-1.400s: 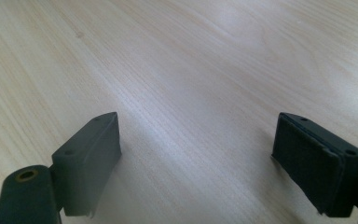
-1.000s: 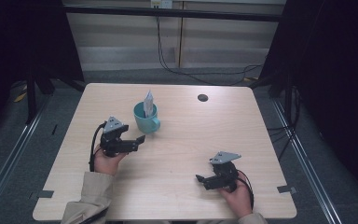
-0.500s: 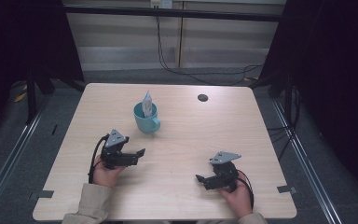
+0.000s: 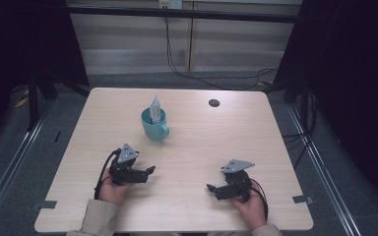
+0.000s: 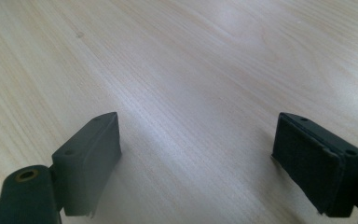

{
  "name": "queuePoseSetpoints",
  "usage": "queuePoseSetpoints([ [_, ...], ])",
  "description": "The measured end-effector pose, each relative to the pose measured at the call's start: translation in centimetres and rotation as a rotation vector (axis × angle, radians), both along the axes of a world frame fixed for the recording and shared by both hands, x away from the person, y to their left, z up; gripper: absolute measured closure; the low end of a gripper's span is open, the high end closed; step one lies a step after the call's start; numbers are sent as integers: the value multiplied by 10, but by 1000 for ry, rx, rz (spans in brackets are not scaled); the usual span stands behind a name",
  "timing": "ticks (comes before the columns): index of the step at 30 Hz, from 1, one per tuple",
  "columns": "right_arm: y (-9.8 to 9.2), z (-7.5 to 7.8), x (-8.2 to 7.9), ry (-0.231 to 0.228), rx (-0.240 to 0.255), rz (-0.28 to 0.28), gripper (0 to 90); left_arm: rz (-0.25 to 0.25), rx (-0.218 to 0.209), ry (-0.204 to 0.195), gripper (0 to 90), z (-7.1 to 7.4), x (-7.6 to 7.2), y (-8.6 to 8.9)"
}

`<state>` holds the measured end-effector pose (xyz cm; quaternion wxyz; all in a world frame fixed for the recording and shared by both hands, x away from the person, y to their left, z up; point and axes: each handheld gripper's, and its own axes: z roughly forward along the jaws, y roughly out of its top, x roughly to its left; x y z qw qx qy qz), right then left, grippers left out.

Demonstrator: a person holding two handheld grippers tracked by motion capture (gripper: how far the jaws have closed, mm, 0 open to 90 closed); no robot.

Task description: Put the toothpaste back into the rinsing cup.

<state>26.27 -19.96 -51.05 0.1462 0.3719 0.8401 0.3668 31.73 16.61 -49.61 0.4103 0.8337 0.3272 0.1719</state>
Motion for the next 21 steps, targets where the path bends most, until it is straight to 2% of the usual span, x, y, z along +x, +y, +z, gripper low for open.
queuePoseSetpoints([
  [7, 0, 0, 0, 0, 0, 0, 142, -34, 44, 7, 161, -8, -3, -6],
  [11, 0, 0, 0, 0, 0, 0, 142, -42, 46, 13, 160, -10, -3, -8],
  [21, 0, 0, 0, 0, 0, 2, 142, -60, 87, 26, 158, -12, -5, -11],
])
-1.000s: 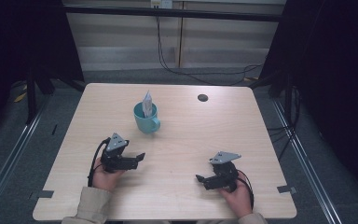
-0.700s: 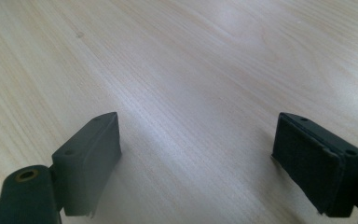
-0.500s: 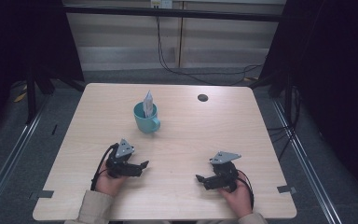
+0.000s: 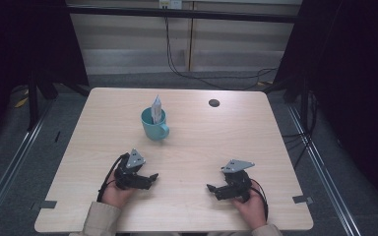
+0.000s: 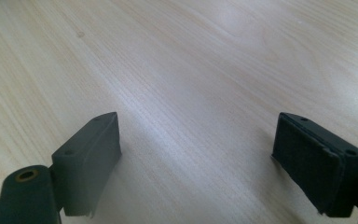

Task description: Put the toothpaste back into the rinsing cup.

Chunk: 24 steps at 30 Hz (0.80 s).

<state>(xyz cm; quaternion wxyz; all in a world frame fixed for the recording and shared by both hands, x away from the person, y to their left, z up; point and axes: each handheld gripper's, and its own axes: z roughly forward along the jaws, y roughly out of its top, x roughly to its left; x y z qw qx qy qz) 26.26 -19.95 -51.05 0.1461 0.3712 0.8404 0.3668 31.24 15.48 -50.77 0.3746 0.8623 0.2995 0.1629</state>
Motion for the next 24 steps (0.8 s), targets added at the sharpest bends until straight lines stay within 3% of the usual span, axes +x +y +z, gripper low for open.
queuePoseSetpoints([
  [7, 0, 0, 0, 0, 0, 1, 141, -15, 0, 24, 142, -1, 2, 0],
  [8, 0, 0, 0, 0, 0, 1, 142, -24, -5, 42, 141, -1, 3, 0],
  [9, 0, 0, 0, 0, 0, 1, 141, -33, -24, 86, 141, -1, 6, 1],
  [24, 0, 0, 0, -1, 0, 1, 141, -39, -14, 80, 114, -1, 5, 0],
])
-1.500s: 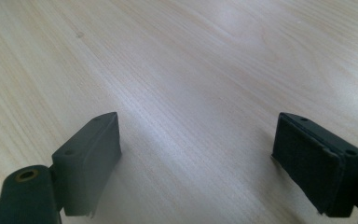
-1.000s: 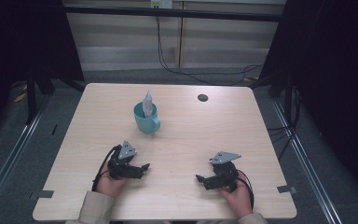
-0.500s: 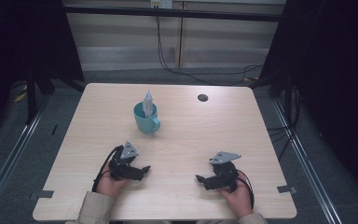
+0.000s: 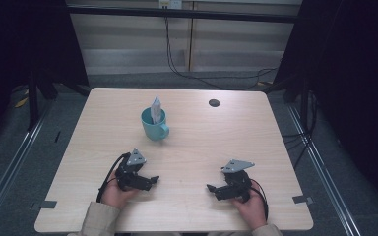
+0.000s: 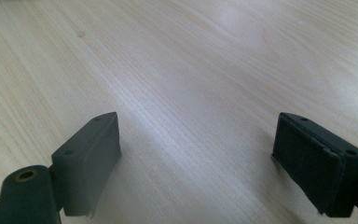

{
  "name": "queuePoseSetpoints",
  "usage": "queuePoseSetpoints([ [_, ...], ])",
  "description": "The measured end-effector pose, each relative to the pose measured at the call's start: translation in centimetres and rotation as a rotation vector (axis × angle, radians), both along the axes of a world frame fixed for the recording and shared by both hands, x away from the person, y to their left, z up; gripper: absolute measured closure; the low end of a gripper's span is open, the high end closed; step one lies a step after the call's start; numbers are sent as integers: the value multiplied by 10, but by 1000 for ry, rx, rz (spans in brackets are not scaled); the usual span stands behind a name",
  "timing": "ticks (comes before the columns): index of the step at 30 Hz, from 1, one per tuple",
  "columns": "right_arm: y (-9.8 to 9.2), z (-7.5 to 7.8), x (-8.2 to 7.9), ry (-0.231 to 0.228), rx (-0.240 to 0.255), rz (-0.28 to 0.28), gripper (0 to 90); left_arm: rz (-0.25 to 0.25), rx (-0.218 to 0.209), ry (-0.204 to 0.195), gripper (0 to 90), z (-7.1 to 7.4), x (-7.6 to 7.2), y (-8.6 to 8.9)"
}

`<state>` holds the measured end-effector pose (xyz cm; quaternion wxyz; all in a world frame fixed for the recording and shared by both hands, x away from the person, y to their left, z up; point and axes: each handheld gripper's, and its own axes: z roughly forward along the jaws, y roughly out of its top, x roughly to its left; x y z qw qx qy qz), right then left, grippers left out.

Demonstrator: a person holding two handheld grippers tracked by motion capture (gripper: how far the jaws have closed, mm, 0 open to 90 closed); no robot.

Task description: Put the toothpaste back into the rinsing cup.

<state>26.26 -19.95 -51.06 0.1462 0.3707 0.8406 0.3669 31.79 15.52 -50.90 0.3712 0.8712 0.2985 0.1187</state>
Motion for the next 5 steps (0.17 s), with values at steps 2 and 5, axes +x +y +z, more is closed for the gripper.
queuePoseSetpoints([
  [2, 0, 0, 0, -1, 0, 0, 140, 2, -1, 0, 113, 0, 0, 0],
  [5, 0, 0, 0, -1, -1, 1, 140, 2, -2, 1, 113, 0, 0, 0],
])
